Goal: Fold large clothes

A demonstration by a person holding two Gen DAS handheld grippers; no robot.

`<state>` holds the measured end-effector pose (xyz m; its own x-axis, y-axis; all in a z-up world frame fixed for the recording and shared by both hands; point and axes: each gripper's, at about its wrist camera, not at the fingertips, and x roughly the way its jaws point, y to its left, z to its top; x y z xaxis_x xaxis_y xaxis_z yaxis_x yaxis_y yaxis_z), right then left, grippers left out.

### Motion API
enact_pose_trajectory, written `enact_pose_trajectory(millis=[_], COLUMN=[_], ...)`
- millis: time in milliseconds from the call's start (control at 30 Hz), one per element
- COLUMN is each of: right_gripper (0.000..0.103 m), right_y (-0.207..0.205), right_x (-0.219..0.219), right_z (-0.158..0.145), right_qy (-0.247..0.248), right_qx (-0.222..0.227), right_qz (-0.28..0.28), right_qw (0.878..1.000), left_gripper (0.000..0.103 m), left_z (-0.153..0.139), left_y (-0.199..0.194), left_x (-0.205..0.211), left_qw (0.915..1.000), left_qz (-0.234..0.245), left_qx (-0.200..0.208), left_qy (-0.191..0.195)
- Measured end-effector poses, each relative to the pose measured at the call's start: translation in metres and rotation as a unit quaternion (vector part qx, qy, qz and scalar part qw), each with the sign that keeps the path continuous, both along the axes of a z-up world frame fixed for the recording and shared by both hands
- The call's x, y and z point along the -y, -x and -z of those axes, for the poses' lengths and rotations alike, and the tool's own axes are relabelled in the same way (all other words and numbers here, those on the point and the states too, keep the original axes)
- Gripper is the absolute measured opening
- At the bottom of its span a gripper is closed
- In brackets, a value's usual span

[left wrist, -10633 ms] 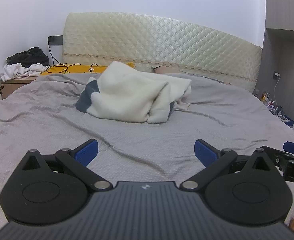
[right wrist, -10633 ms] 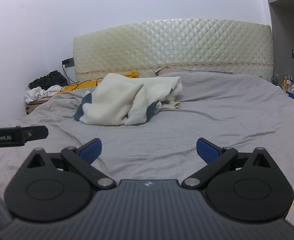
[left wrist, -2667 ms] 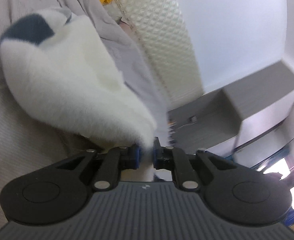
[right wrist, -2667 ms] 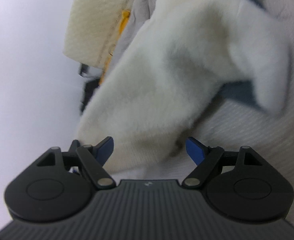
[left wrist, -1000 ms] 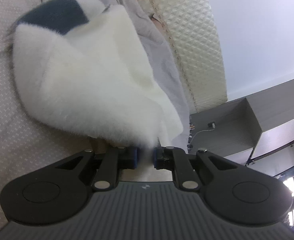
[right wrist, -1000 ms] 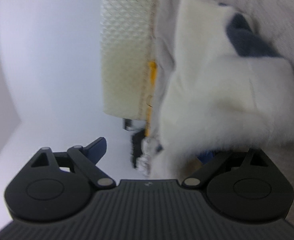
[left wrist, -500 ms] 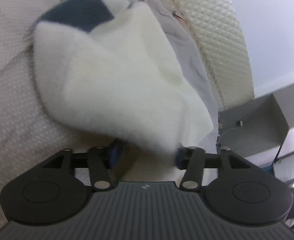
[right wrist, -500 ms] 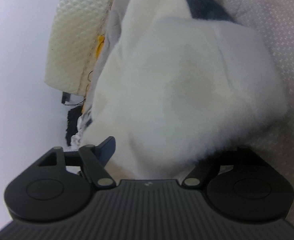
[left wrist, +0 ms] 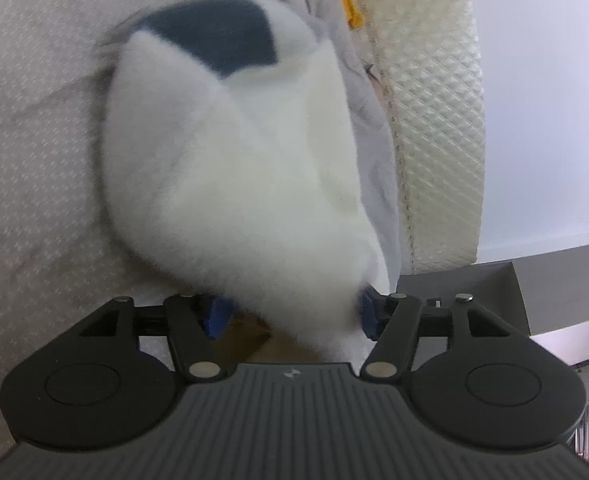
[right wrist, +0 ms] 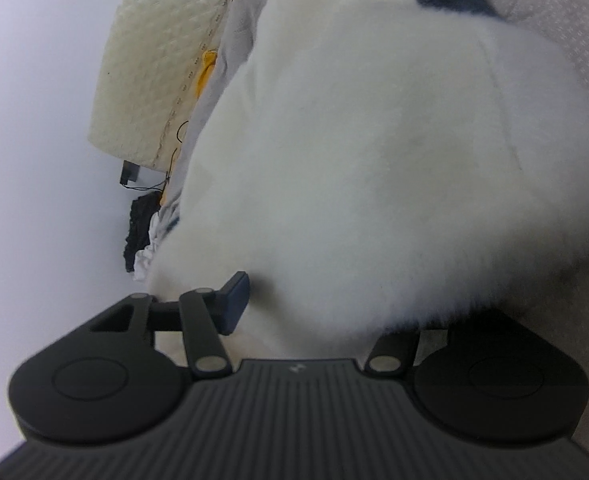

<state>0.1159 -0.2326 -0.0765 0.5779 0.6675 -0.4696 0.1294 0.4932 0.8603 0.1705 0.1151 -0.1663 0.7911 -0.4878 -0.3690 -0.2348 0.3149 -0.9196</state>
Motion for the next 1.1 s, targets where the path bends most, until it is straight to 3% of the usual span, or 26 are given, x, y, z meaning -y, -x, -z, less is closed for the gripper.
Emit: enact_pose_trajectory(millis=[33, 133, 367, 600, 833, 933, 967, 1000, 1100], right_gripper=[0.033, 0.018, 0.014, 0.013, 0.013, 0.013, 0.013, 0.013, 0.013], right_y=[-0.002, 0.001, 0.007, 0.000, 0.003, 0.003, 0.003, 0.003, 0.001], right_x=[0.001, 0.011, 0.046, 0.049, 0.049, 0.048, 0.048, 0.048, 0.047], right_z=[-0.002, -0.016, -0.062, -0.055, -0.055, -0.052, -0.053, -0.052, -0.052], right_qy=[0.004, -0.001, -0.051, -0.055, -0.044, -0.042, -0.040, -0.037, -0.023], right_qx=[0.005, 0.033, 0.125, 0.108, 0.105, 0.100, 0.099, 0.097, 0.095], right_qz=[-0.002, 0.002, 0.034, 0.052, 0.051, 0.051, 0.051, 0.051, 0.052], right_qw=[1.000, 0.999, 0.990, 0.991, 0.992, 0.993, 0.993, 0.993, 0.994], left_gripper=[0.070, 0.073, 0.075, 0.075, 0.075, 0.074, 0.068, 0.053, 0.023], left_z=[0.001, 0.001, 0.003, 0.011, 0.019, 0.010, 0.008, 0.005, -0.002], left_y=[0.002, 0.002, 0.004, -0.002, -0.006, -0.009, -0.011, -0.012, -0.012], left_x=[-0.001, -0.001, -0.003, 0.006, 0.022, 0.032, 0.034, 0.034, 0.034], left_qw=[1.0000, 0.9999, 0.9993, 0.9982, 0.9935, 0.9939, 0.9941, 0.9945, 0.9951], left_qz=[0.002, 0.005, 0.012, 0.038, 0.075, 0.095, 0.097, 0.095, 0.080], left_qx=[-0.004, -0.013, -0.009, -0.038, -0.064, -0.052, -0.048, -0.044, -0.040], left_qy=[0.001, 0.006, 0.033, 0.026, 0.056, 0.022, 0.014, 0.003, -0.042])
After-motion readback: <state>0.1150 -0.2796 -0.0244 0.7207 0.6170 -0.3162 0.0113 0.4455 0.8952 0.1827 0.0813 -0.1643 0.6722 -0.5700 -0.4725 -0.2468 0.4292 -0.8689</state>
